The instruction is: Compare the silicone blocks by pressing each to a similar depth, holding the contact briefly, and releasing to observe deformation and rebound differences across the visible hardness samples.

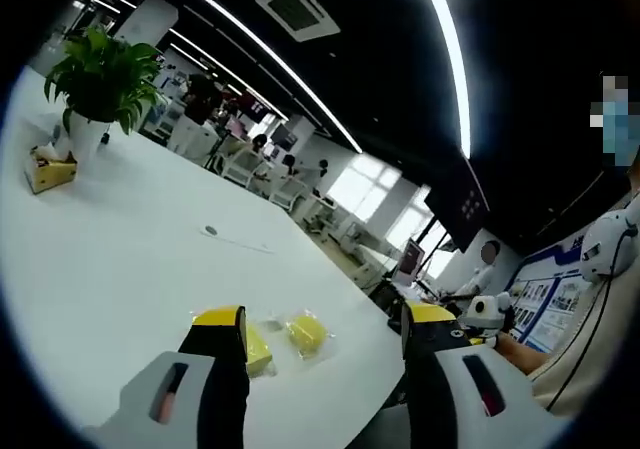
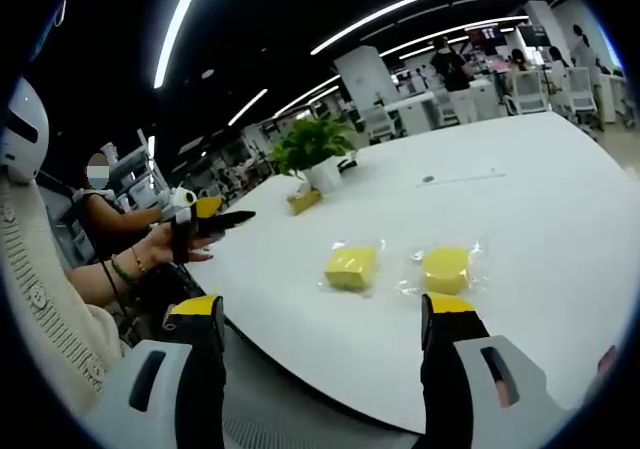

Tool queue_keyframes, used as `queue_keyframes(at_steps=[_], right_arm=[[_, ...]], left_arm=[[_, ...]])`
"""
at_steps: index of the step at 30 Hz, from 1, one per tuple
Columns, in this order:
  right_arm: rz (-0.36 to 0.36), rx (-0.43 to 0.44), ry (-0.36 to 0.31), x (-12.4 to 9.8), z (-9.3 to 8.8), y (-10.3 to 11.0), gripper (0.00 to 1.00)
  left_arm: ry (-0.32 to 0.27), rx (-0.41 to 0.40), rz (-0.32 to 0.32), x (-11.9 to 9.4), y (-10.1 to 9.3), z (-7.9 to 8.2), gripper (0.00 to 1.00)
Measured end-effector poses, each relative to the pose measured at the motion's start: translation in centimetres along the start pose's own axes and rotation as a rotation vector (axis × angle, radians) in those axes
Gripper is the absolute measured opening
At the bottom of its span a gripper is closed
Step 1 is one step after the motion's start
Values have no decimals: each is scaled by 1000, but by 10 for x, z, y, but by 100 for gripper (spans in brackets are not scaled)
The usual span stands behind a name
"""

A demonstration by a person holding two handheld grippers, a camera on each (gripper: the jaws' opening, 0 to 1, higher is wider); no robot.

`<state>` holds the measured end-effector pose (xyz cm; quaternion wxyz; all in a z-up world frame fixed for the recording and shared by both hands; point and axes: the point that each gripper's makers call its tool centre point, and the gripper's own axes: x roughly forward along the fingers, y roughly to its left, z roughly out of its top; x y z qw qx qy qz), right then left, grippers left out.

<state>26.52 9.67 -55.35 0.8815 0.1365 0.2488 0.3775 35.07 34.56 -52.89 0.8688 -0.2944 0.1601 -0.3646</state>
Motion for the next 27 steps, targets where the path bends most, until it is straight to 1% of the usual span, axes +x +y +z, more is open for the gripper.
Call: queue_keyframes(at_steps=[2, 6, 10, 16, 17, 24, 27], right_arm=[[-1, 0, 4, 0, 0, -1, 75], [-7, 6, 18, 2, -1, -5, 74], [-6, 5, 31, 5, 0, -8, 74], [2, 6, 42, 12, 2, -11, 74], [3, 7, 44, 13, 2, -12, 74], [7, 12, 76, 20, -4, -15, 74], [5, 16, 87, 21, -6, -17, 74]], left_arm=[[2, -7, 6, 5, 7, 0, 62], [-4, -47, 15, 13, 20, 0, 64], [4, -69, 34, 21, 36, -4, 65], [12, -97, 49, 30, 52, -9, 66], [15, -102, 51, 32, 54, -11, 66], [57, -139, 94, 46, 82, -31, 67], [76, -155, 102, 52, 89, -40, 68]])
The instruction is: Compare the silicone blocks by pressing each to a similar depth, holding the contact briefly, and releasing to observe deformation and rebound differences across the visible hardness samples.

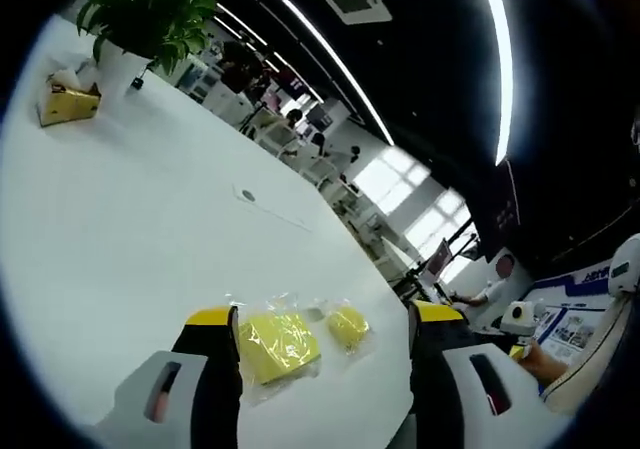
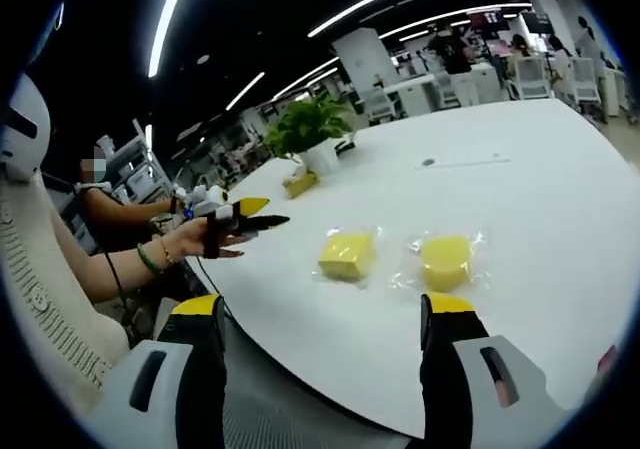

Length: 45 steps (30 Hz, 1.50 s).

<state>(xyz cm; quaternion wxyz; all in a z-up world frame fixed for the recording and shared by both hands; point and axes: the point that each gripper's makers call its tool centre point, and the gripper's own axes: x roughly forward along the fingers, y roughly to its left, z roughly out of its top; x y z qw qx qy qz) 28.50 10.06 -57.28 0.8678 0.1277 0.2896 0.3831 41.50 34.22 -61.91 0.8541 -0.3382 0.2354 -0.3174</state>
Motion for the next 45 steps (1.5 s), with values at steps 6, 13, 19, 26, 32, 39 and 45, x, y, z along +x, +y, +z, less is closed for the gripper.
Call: queue_keyframes(at_steps=[6, 13, 19, 26, 32, 39, 45], right_arm=[[-4, 6, 14, 3, 0, -5, 74], [-4, 12, 30, 8, 0, -9, 74], [-3, 14, 43, 11, 0, -11, 73], [-8, 20, 65, 14, -2, -17, 73], [-5, 35, 71, 17, -2, -22, 73], [-7, 36, 90, 20, -4, -27, 73], [-4, 37, 104, 23, -6, -29, 73]], left_arm=[[26, -25, 13, 14, 15, -7, 69], [61, -39, 27, 31, 33, -15, 70], [73, -81, 26, 42, 45, -24, 70], [69, -128, 22, 54, 61, -31, 68], [56, -193, 10, 67, 61, -38, 55], [-9, -368, 2, 80, 62, -41, 40], [-25, -421, -8, 80, 64, -49, 26]])
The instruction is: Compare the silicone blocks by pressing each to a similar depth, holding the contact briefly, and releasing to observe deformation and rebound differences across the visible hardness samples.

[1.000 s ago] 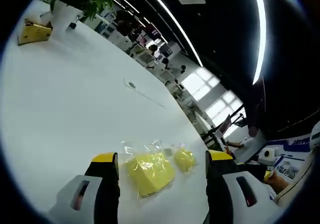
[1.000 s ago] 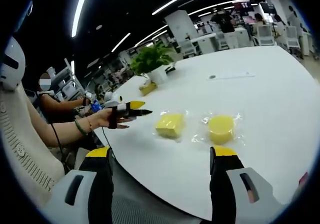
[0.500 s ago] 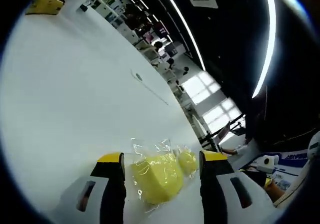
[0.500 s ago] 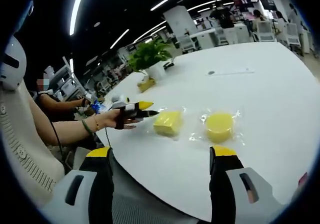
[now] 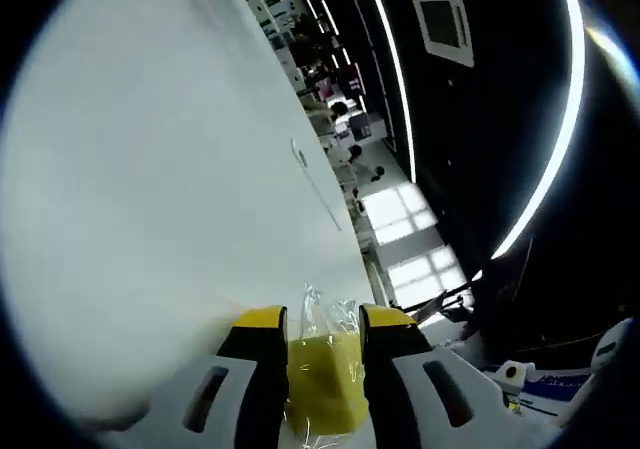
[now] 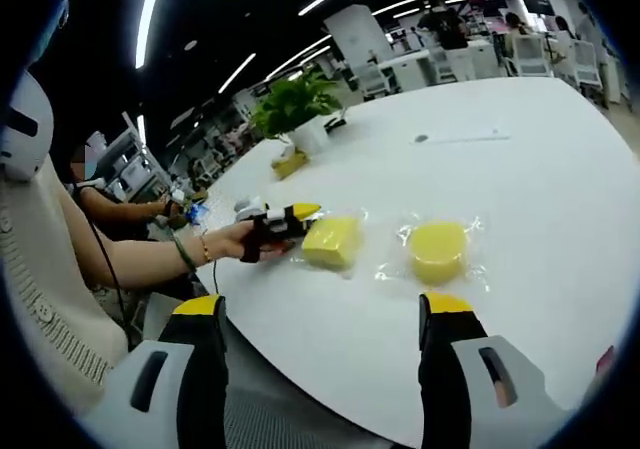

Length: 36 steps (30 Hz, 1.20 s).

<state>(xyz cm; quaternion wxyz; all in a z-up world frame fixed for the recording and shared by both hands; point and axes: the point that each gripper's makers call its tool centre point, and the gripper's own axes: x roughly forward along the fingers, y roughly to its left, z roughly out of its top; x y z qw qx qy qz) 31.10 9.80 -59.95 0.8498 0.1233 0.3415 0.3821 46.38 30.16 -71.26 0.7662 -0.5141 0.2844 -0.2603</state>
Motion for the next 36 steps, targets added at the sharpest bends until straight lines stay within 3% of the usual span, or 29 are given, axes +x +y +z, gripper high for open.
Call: queue_keyframes(at_steps=[11, 14, 25, 36], right_arm=[[5, -3, 17, 3, -3, 1, 72], [8, -2, 14, 4, -3, 1, 72], [11, -4, 14, 2, -4, 3, 72], [24, -36, -12, -3, 3, 15, 71]], left_arm=[[-26, -25, 9, 1, 5, 6, 7], [-56, -116, -22, 0, 3, 10, 0], [-66, -42, -2, -1, -1, 7, 0], [-57, -64, -14, -4, -18, 8, 0]])
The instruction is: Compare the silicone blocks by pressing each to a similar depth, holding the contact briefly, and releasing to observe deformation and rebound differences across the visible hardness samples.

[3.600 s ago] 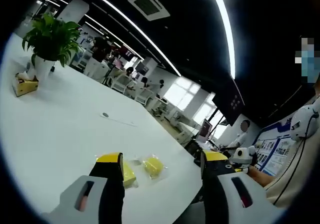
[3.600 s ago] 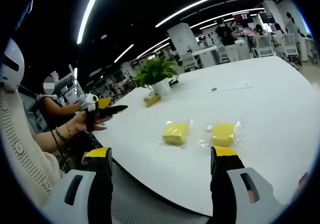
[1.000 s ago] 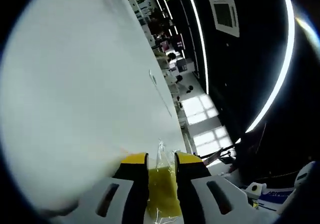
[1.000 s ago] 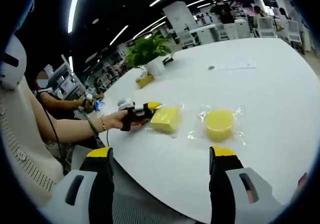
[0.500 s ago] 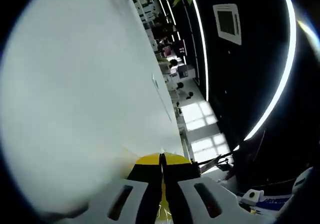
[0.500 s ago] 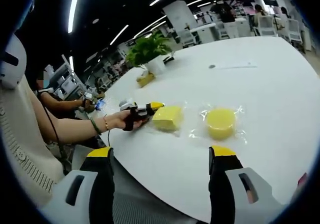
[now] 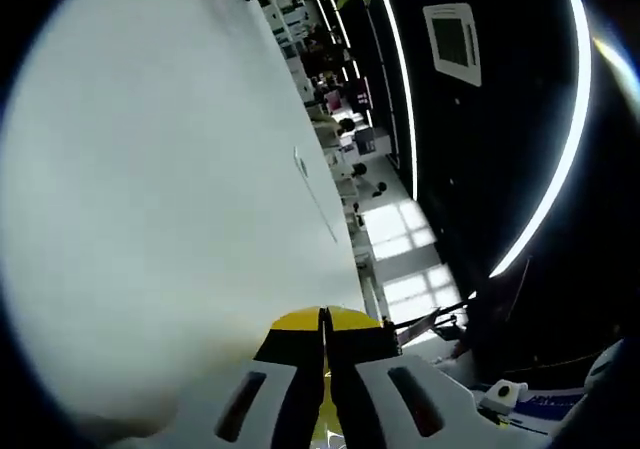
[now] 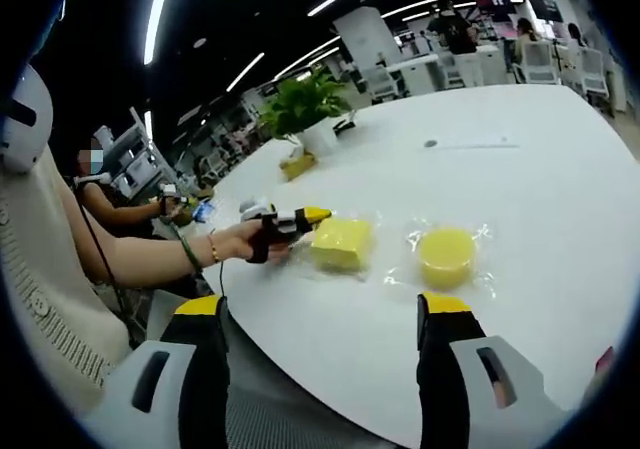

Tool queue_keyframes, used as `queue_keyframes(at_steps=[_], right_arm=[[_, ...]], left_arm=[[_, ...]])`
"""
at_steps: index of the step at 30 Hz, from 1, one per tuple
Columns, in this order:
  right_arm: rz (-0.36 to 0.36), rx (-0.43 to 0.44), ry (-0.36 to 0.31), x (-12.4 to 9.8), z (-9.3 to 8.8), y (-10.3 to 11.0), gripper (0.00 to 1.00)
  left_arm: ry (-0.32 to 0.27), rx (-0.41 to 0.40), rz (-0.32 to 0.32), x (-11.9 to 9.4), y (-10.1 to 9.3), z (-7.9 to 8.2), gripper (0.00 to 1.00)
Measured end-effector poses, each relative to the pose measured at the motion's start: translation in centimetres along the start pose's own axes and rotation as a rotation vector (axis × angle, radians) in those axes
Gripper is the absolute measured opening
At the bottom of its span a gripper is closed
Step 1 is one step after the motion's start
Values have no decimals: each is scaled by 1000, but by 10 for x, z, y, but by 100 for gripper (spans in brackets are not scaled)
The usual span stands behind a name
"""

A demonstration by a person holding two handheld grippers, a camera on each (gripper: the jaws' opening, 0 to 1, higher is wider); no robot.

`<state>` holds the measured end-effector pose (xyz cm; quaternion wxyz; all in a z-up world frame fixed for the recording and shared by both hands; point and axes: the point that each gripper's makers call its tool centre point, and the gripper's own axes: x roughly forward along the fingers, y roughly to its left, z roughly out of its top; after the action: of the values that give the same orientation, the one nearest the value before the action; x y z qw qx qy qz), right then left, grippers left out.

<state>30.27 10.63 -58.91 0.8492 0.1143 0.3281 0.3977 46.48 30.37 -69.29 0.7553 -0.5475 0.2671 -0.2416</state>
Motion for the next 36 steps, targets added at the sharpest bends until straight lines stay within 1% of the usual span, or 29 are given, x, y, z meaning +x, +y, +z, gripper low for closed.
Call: queue_keyframes(at_steps=[3, 5, 6, 8, 11, 14, 18, 22, 27, 33, 36], right_arm=[[2, -6, -11, -4, 0, 4, 71], [3, -6, -19, -7, -2, 6, 71], [2, -7, -21, -8, -3, 6, 71], [3, -9, -29, -10, -3, 9, 71], [7, -15, -50, -13, -1, 15, 70], [5, -21, -74, -18, 1, 19, 71], [-1, -28, -99, -25, 2, 23, 71], [-8, -42, -121, -32, 2, 27, 72], [-19, -54, -138, -41, 1, 31, 72], [-28, -58, -171, -49, 3, 34, 72], [-32, -60, -180, -50, 3, 34, 72]], left_arm=[[10, 26, -12, -2, -13, -3, 0], [26, 51, -41, -3, -27, -7, 0], [29, 48, -53, -4, -32, -7, 0], [41, 70, -61, -4, -42, -9, 0], [59, 84, -61, -4, -50, -13, 0], [74, 98, -74, -3, -61, -19, 0], [102, 146, -82, -2, -75, -28, 0], [140, 190, -87, 0, -87, -37, 0], [158, 222, -72, 4, -95, -45, 0], [203, 299, -69, 9, -108, -57, 0], [212, 317, -64, 12, -109, -57, 0]])
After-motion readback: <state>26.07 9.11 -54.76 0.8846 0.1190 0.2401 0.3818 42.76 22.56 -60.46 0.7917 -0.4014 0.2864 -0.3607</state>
